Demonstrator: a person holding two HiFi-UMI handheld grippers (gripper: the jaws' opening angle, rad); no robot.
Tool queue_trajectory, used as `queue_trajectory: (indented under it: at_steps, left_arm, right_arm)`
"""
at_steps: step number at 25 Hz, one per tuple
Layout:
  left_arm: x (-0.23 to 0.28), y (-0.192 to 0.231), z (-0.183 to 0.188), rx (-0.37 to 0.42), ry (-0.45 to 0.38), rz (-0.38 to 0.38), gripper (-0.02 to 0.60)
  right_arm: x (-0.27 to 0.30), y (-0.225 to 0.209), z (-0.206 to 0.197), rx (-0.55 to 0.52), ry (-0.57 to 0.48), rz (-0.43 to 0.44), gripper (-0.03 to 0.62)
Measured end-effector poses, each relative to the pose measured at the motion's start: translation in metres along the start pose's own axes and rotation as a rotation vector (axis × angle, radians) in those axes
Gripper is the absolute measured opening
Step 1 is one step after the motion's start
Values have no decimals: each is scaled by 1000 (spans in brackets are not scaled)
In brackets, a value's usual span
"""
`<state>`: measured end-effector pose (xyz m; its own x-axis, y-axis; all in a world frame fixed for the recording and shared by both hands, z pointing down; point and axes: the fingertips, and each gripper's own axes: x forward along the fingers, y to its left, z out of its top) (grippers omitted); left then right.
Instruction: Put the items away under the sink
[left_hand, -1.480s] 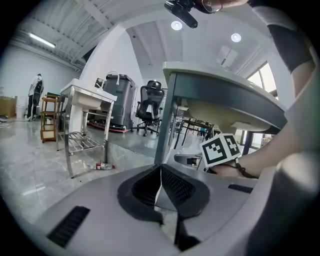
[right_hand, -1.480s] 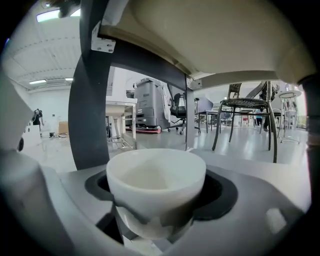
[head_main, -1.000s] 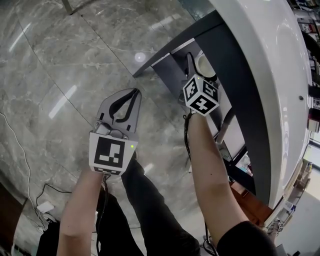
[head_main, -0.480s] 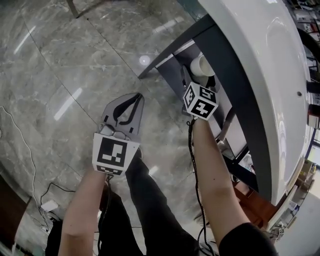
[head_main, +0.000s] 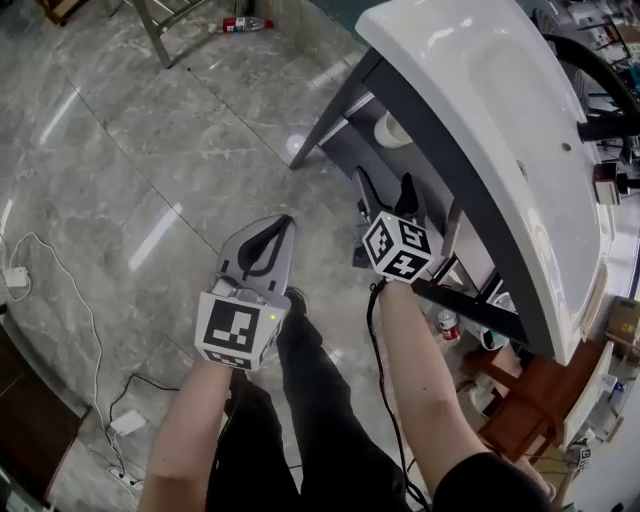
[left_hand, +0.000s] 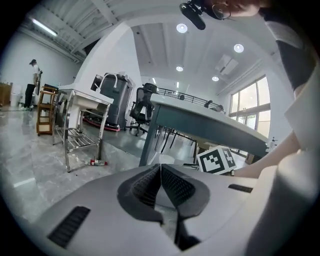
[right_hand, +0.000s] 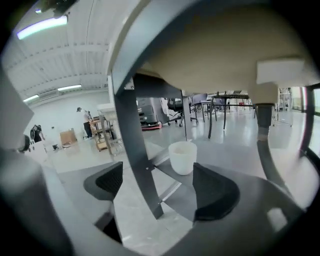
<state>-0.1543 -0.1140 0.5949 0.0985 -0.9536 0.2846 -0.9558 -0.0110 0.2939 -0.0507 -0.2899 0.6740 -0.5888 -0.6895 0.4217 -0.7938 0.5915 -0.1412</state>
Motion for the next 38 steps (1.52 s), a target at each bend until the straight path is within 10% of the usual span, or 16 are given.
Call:
queue_trajectory:
  at_steps: [16,25,38]
  left_arm:
    - [-162,-68,82,44,-57,-130,9]
    - [-207,-128,118,73,-38,-210,9]
    - [-185,-208,191,130,-93,-251,9]
  right_arm:
    - [-233,130,80,52,-237,51,10]
    - [-349,150,123,50,-245,86,3]
    - [-398,64,201,85,-278,23,3]
